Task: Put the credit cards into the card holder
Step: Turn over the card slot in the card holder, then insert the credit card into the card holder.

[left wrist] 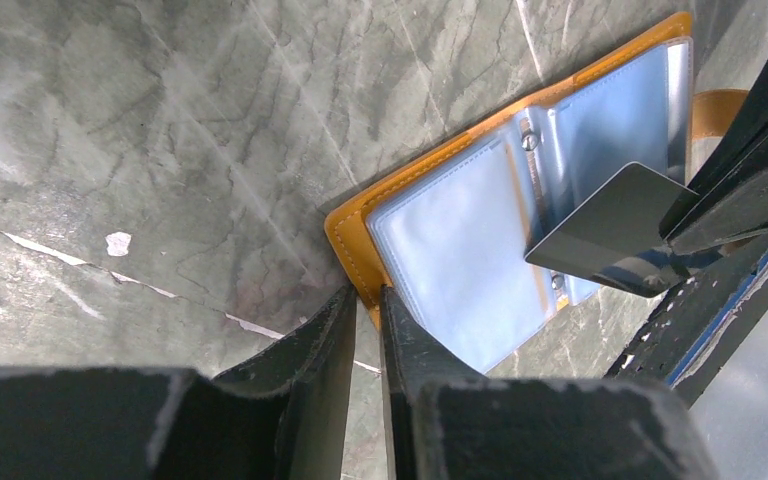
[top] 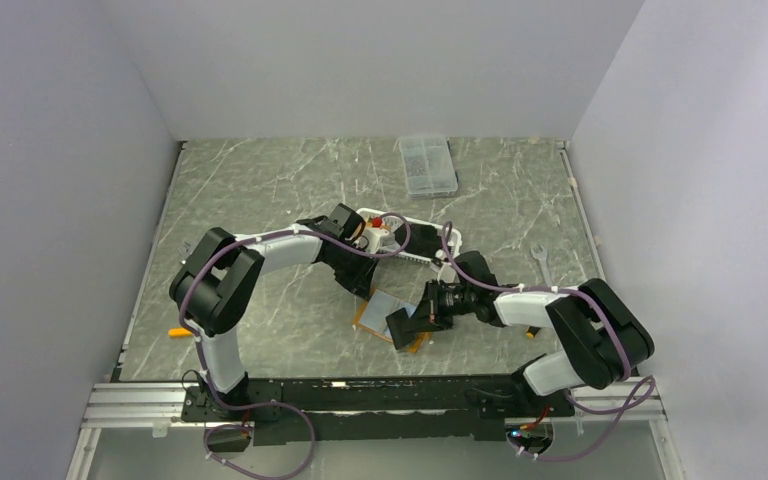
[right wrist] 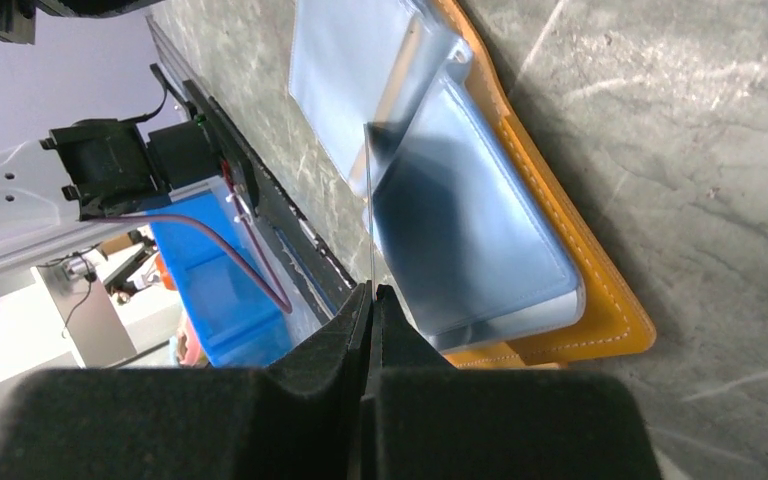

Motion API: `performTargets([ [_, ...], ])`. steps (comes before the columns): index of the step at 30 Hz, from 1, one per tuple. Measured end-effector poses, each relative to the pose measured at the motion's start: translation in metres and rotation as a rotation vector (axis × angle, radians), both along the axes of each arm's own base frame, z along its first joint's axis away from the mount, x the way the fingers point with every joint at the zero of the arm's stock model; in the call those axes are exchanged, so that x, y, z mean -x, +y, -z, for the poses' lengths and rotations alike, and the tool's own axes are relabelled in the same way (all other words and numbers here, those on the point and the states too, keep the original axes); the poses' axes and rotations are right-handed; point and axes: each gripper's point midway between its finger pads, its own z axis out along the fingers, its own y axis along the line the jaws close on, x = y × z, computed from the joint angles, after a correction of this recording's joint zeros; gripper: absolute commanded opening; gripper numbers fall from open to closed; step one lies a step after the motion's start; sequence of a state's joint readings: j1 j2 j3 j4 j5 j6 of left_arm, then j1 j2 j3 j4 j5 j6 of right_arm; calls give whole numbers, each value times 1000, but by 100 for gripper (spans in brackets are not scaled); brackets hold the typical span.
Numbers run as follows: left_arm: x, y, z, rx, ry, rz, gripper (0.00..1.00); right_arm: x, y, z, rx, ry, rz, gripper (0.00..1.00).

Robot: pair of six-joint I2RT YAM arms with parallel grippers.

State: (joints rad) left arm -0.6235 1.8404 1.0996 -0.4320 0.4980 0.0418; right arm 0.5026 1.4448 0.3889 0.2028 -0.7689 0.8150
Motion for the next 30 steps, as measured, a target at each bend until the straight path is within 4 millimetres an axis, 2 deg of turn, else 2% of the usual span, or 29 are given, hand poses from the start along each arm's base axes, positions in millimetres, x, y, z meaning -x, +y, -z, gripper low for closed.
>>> performTargets([
  [17, 0, 0, 0, 0, 1, 0, 20, 7, -4, 4, 12, 34, -15, 0],
  [30, 2, 0, 0, 4, 8, 2, 19, -1, -1, 7, 13, 62, 12, 0],
])
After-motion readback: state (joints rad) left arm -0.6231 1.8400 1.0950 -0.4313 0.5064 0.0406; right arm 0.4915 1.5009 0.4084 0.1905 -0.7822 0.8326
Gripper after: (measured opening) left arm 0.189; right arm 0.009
